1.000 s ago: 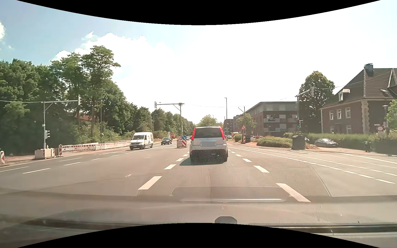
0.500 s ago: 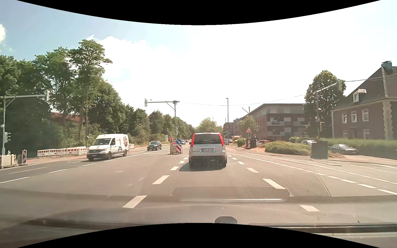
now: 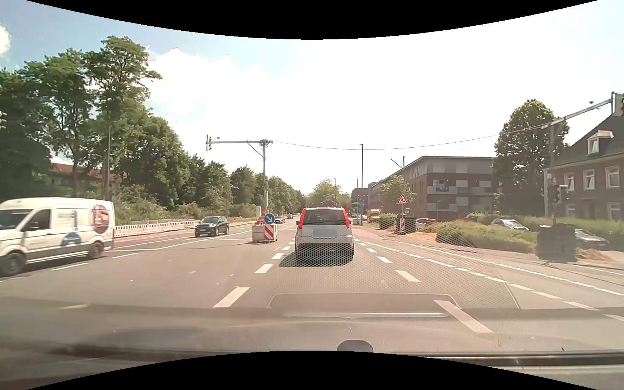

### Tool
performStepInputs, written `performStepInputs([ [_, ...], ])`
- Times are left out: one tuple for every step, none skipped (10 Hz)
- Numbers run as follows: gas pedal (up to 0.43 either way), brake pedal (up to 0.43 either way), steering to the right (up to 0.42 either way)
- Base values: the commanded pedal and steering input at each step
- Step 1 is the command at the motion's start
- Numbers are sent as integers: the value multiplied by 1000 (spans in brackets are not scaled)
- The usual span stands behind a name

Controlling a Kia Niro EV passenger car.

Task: Follow the waypoints while adhering to traffic rules and regulations

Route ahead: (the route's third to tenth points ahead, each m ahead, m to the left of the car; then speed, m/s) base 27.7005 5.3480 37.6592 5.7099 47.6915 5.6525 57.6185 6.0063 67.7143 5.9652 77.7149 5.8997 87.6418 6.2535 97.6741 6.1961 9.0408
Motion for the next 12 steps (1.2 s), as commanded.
performStepInputs([
  [110, 18, -1],
  [110, 18, -1],
  [110, 18, -3],
  [110, 18, -5],
  [138, 18, -6],
  [150, 18, -7],
  [157, 18, -8],
  [169, 18, -10],
  [169, 18, -10],
  [169, 18, -10],
  [169, 18, -10],
  [177, 18, -9],
])
